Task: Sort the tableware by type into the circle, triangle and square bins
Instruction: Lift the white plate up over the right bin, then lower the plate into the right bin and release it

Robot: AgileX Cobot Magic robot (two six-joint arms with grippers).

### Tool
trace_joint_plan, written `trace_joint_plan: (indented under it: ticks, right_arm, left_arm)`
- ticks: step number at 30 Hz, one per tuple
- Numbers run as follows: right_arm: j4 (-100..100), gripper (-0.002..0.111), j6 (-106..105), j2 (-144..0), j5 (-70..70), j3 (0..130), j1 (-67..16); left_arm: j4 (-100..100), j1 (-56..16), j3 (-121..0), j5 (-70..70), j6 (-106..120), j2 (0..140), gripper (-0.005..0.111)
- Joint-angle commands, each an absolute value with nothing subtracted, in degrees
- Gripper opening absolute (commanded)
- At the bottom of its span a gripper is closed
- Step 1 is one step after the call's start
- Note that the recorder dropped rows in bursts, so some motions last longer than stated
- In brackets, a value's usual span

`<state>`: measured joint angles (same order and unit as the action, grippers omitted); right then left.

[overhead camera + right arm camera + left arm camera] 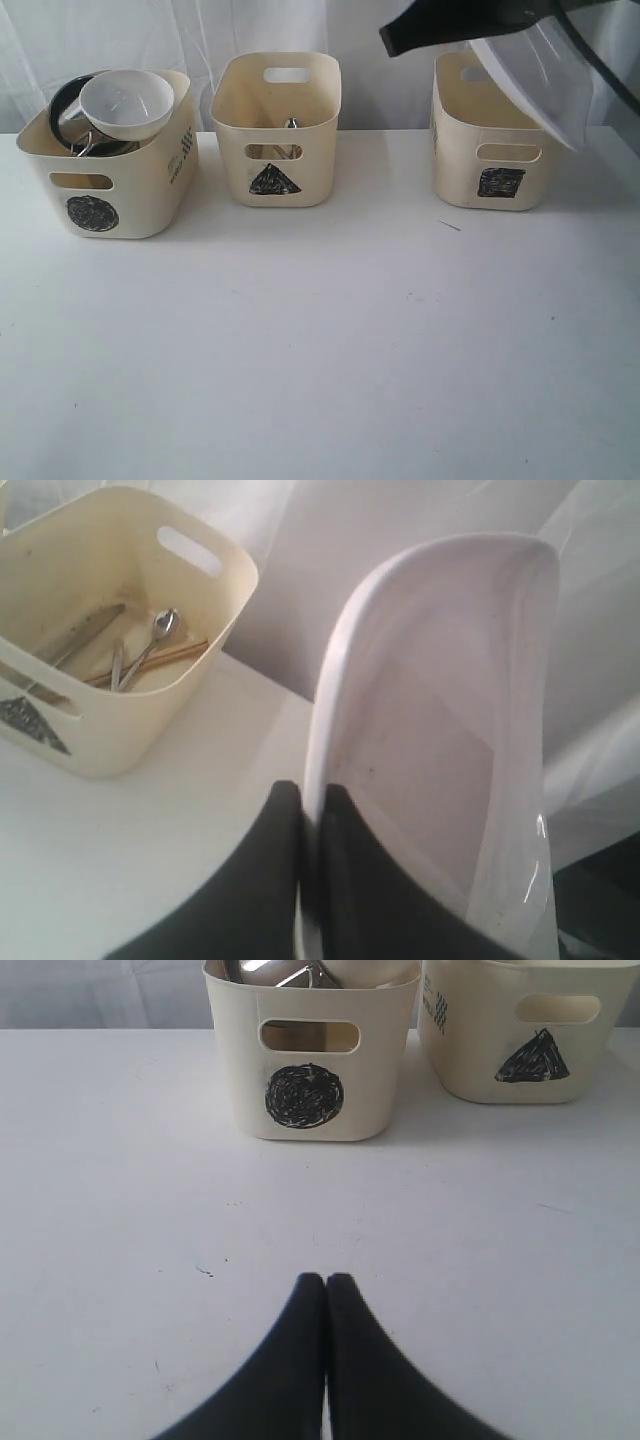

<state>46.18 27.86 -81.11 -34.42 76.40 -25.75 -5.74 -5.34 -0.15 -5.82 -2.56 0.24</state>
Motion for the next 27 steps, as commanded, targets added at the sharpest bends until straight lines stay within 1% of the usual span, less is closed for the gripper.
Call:
trace_joint_plan:
  ticks: [1, 11, 18, 27]
  right_arm:
    - [50.1, 0.000, 25.0, -84.8, -26.9, 79.7, -22.0]
    - [50.5, 0.000, 24.2, -95.8, -16.2, 86.3, -15.4]
    - [50.7, 0.000, 24.2, -102.9, -14.1, 90.3, -12.8]
    - [50.9, 0.000, 24.2, -107.0, -11.4, 91.5, -10.8]
  left_arm:
    - [-5.7, -5.3, 0.0, -5.6, -2.7, 0.0, 0.000]
    - [-5.7, -5.3, 0.0, -5.6, -2.8, 0.0, 0.000]
    - [-5.7, -5.3, 0.0, -5.6, -2.8, 0.0, 0.000]
    - [-5.7, -5.3, 0.0, -5.6, -2.8, 0.0, 0.000]
